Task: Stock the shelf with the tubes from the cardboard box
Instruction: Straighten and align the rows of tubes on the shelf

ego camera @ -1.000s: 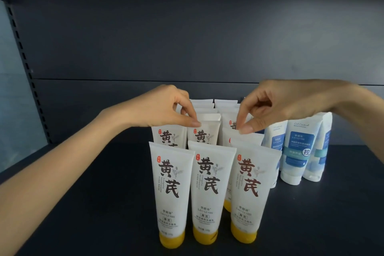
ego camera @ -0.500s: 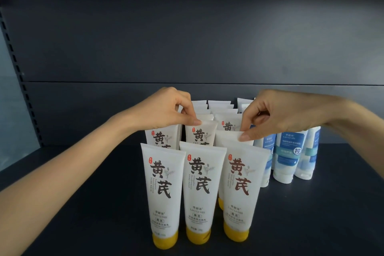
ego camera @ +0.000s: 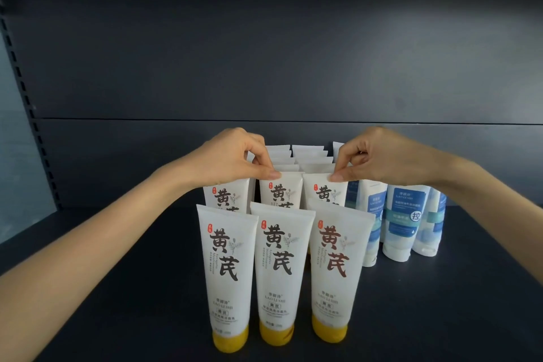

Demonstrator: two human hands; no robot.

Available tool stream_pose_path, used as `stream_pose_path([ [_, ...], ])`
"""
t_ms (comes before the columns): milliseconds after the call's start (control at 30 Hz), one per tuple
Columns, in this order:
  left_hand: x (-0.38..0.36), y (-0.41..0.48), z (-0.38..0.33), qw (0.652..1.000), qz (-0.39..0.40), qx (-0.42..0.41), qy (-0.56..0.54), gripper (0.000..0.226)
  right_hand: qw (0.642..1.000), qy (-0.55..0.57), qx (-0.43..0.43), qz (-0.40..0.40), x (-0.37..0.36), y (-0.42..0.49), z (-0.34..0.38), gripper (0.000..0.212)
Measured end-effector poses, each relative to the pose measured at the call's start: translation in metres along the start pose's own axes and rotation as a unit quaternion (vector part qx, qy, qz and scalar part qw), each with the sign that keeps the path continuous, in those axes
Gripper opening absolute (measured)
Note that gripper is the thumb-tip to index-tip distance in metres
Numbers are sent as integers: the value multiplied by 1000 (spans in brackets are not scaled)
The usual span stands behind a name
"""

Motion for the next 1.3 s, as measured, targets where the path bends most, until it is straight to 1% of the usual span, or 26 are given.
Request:
stream_pose_path([
  [100, 2, -2, -2, 1000, 10, 1, 5, 16, 1000, 10, -10, 21, 3, 0, -2, 28],
  [267, 2, -5, -5, 1000, 16, -1, 9, 19, 998, 34, -17, 51, 5, -3, -6, 57],
  [300, 2, -5, -5, 1000, 15, 0, 12, 20, 998, 36, -17, 53, 5, -3, -5, 59],
  [367, 1, -5, -6, 1000, 10, 4, 22, 19, 998, 34, -17, 53, 4, -3, -4, 56],
  [467, 0, -6, -6, 1000, 0, 8, 26, 19, 998, 32, -11, 52, 4, -2, -2, 40],
  [567, -1, -7, -7, 1000, 0, 7, 25, 19, 997, 34, -16, 70, 2, -2, -1, 21],
  [600, -1, -8, -8, 1000, 1, 8, 27, 18, 997, 33, -20, 73, 2, -2, 0, 21],
  [700, -1, -9, -8, 999, 3, 7, 38, 18, 997, 26, -29, 64, 3, -2, 2, 36],
  [733, 0, -10, -8, 999, 3, 9, 45, 19, 998, 27, -28, 57, 4, -1, 3, 38],
  [833, 6, -15, -7, 998, -10, 14, 62, 26, 999, 41, -23, 24, 10, -2, 7, 36],
  [900, 15, -23, -8, 999, -36, 11, 38, 30, 998, 60, -14, 5, 13, -5, 13, 32],
  [967, 25, -35, -8, 999, -43, 4, 8, 35, 996, 91, 10, 7, 13, -8, 27, 27],
  [1000, 29, -42, -8, 1000, -29, 1, 1, 37, 994, 105, 25, 20, 12, -9, 35, 26],
  [1067, 34, -57, -8, 999, 31, -5, -11, 37, 990, 116, 52, 60, 7, -12, 53, 26],
  [1167, 32, -77, -10, 994, 106, -16, -25, 33, 985, 99, 73, 119, -8, -14, 76, 29],
  [1233, 27, -85, -12, 991, 126, -19, -30, 29, 983, 82, 81, 144, -16, -14, 86, 31],
  [1300, 22, -89, -14, 991, 129, -22, -29, 23, 984, 64, 81, 148, -20, -14, 93, 29],
])
Point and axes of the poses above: each hand's wrist, its own y-axis towards the middle knuckle, its own x-axis out of the back of the hand, z = x × y, the point moved 3 cm from there along y, towards the middle knuckle, and after that the axes turned 11 degrees about z, right-handed, at the moved point
